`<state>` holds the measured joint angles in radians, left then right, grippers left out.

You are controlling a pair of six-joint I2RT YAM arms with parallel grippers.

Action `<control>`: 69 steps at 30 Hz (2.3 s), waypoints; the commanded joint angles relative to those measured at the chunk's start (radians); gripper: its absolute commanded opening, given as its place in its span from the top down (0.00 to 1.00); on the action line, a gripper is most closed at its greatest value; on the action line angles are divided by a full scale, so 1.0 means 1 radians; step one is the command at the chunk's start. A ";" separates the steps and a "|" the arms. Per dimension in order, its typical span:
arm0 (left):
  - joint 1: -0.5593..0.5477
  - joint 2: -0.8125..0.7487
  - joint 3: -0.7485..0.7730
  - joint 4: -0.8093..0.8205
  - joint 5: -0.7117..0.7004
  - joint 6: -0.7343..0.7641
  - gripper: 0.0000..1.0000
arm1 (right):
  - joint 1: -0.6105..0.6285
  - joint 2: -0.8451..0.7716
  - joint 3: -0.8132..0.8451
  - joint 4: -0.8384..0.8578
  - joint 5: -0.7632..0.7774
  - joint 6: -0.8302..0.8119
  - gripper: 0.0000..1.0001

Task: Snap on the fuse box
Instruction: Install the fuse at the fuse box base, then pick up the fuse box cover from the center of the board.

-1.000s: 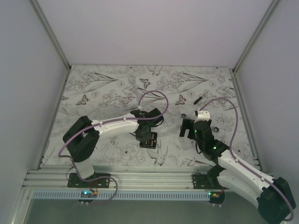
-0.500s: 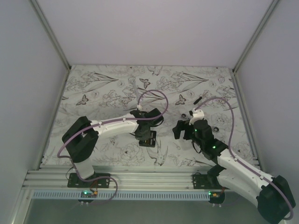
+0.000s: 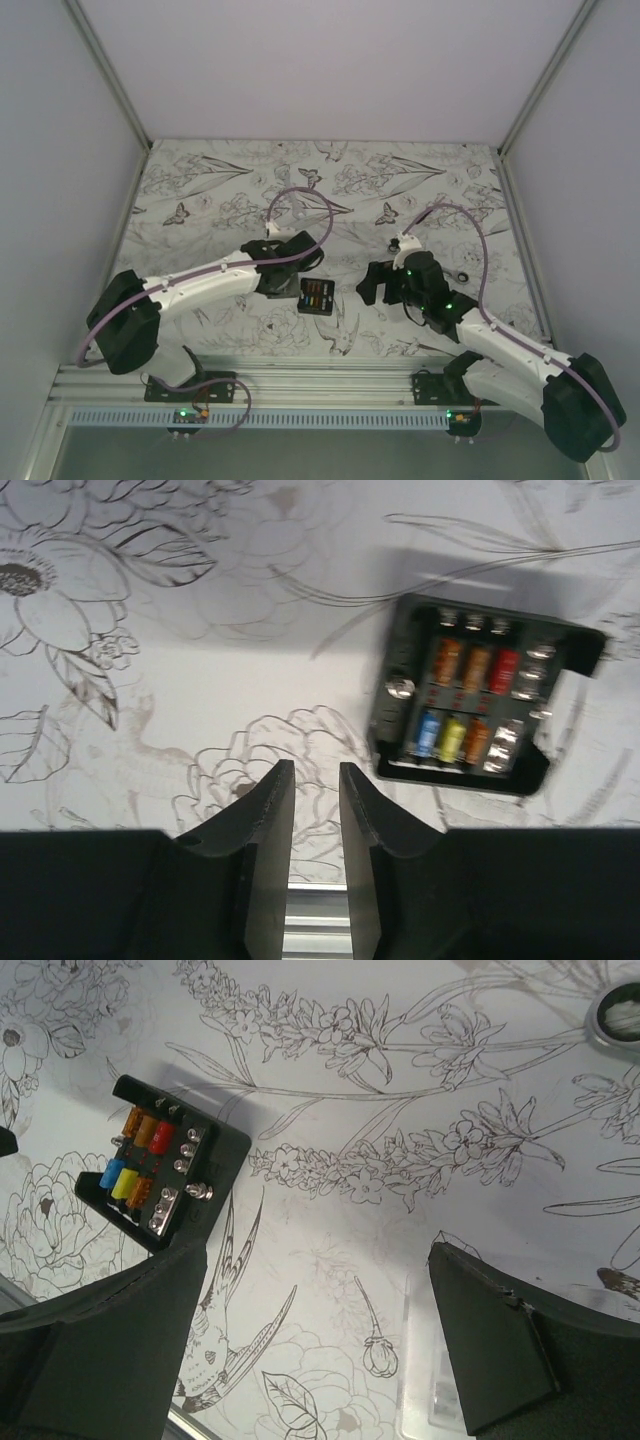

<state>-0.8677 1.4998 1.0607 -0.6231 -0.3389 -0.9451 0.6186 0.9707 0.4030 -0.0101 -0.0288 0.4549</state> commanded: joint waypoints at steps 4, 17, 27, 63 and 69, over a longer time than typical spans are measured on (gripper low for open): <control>0.054 0.041 -0.091 0.054 0.041 0.043 0.73 | 0.013 0.016 0.042 -0.034 -0.003 0.033 0.00; 0.043 0.160 -0.075 0.177 0.184 0.030 0.75 | 0.013 0.003 0.121 -0.265 0.239 0.024 0.00; 0.035 0.110 -0.104 0.197 0.199 0.032 0.72 | -0.126 -0.011 0.138 -0.392 0.311 0.040 0.01; 0.225 -0.168 -0.347 0.233 0.268 0.082 0.38 | -0.292 0.068 0.033 -0.318 -0.185 0.017 0.15; 0.228 -0.176 -0.350 0.234 0.291 0.083 0.35 | -0.223 0.113 0.053 -0.317 -0.149 0.022 0.15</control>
<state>-0.6472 1.3411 0.7231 -0.3870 -0.0708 -0.8742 0.3618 1.0653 0.4206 -0.3058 -0.2184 0.4610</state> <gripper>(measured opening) 0.647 0.867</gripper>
